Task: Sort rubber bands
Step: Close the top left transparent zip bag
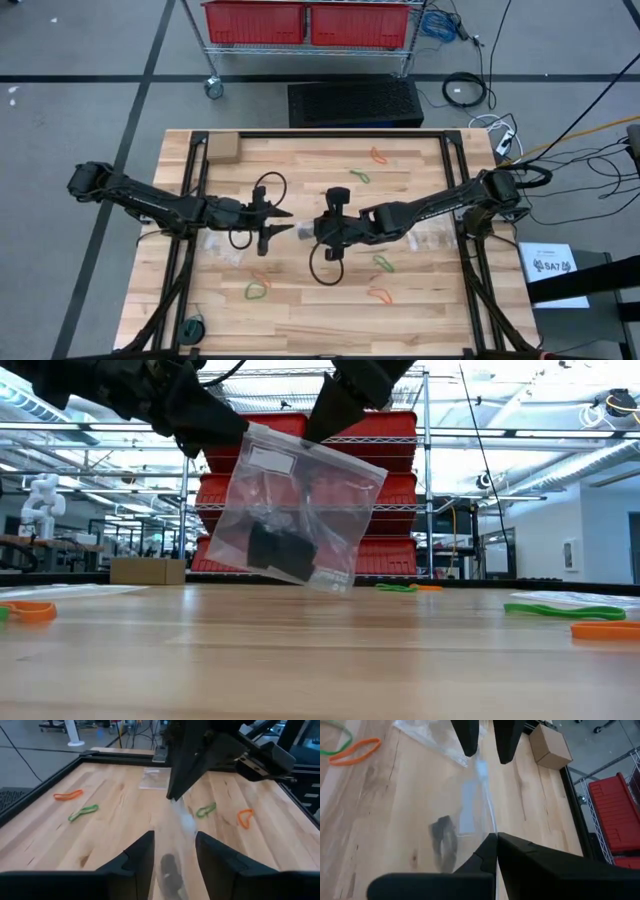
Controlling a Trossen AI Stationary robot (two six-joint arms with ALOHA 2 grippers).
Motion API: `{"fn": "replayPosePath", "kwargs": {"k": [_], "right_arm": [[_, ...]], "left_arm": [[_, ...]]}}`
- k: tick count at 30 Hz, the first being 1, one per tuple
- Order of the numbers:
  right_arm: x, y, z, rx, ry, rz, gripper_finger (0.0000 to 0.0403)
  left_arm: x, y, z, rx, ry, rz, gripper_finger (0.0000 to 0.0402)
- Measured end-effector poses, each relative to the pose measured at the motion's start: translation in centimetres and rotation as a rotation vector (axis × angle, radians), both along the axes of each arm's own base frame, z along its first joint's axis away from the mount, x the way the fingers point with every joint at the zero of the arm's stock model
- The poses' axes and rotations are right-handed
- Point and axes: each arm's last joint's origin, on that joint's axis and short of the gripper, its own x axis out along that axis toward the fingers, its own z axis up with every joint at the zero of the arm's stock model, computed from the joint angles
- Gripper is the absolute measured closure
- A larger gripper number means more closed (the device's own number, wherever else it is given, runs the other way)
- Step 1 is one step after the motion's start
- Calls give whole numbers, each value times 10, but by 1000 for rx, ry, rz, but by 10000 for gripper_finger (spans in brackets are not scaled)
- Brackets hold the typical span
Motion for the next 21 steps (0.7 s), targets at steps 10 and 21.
{"fn": "replayPosePath", "kwargs": {"k": [10, 21], "right_arm": [[1, 0, 1, 0, -9, 3, 403], [1, 0, 1, 2, -17, 4, 403]], "left_arm": [[0, 0, 0, 33, 4, -12, 353], [0, -1, 0, 50, 5, -46, 393]]}}
